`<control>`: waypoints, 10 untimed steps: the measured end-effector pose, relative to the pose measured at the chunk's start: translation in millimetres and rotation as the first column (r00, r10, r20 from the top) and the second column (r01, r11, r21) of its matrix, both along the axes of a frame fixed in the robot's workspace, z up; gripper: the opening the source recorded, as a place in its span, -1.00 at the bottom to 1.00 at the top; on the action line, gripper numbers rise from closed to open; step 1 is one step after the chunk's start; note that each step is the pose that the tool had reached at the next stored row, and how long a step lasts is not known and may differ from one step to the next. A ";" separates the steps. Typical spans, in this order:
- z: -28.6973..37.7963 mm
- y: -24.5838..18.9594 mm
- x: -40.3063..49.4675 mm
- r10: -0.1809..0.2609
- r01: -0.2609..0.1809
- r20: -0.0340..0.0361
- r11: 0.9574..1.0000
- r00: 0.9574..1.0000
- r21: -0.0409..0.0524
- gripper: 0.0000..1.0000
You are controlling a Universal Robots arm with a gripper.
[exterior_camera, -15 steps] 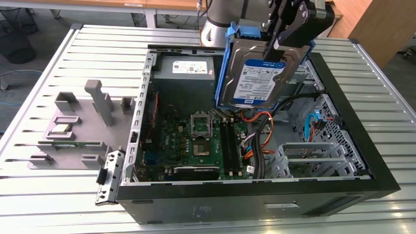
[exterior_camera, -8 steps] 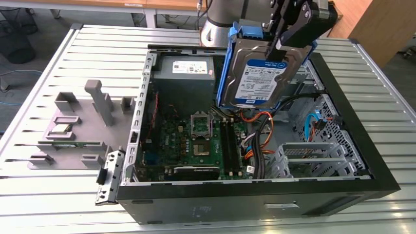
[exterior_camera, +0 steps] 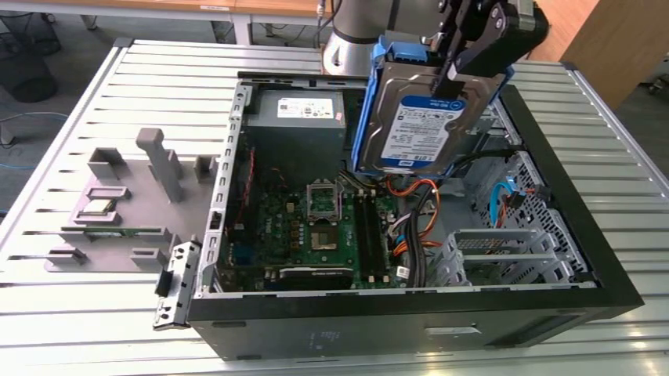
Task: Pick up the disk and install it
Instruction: 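Pick up the disk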
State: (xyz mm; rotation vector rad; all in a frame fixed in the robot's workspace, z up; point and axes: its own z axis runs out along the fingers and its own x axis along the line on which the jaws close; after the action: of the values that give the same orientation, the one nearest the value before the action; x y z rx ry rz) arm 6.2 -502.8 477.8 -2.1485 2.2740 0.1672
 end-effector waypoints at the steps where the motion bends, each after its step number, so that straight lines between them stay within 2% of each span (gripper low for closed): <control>1: 0.0 0.0 0.8 0.000 0.000 0.000 1.000 1.000 0.000 -0.30; 10: 0.0 0.0 8.2 0.000 0.000 0.000 1.000 1.000 0.000 -0.30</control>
State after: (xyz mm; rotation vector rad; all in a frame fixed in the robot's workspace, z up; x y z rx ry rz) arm 14.4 -502.8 477.8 -2.1484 2.2741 0.1671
